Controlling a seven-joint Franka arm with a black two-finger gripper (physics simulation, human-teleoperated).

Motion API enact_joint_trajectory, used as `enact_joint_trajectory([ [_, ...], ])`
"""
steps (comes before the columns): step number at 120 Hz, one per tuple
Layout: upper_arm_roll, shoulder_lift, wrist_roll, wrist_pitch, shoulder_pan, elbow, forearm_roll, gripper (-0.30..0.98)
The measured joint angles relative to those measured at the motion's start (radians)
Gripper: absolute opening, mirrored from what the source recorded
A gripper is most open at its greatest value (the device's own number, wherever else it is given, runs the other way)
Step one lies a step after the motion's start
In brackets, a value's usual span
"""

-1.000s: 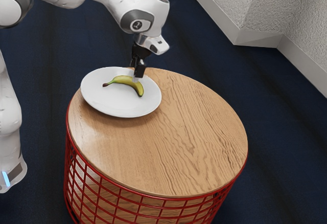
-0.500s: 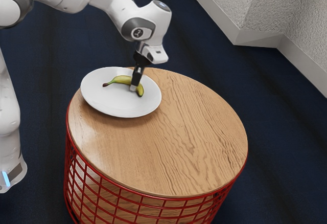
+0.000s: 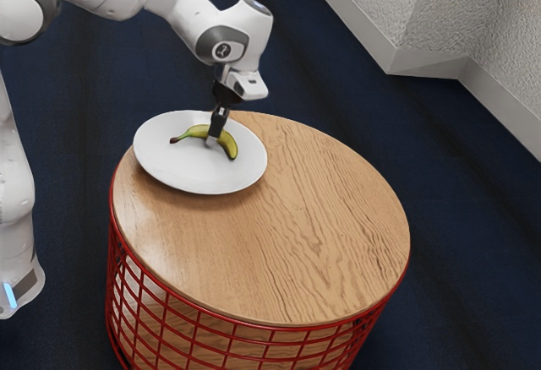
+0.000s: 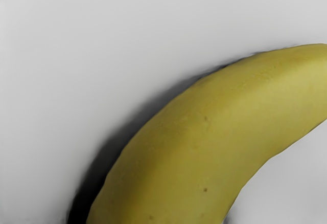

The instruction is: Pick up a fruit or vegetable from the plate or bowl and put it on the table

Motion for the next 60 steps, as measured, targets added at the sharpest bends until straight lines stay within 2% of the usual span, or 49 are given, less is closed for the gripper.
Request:
enact_joint_trajectory([
  [43,-0.003,0.003,-0.019,0.035,0.023,0.001,-0.003,0.40],
  [60,-0.005,0.010,-0.028,0.045,0.034,0.004,-0.008,0.35],
])
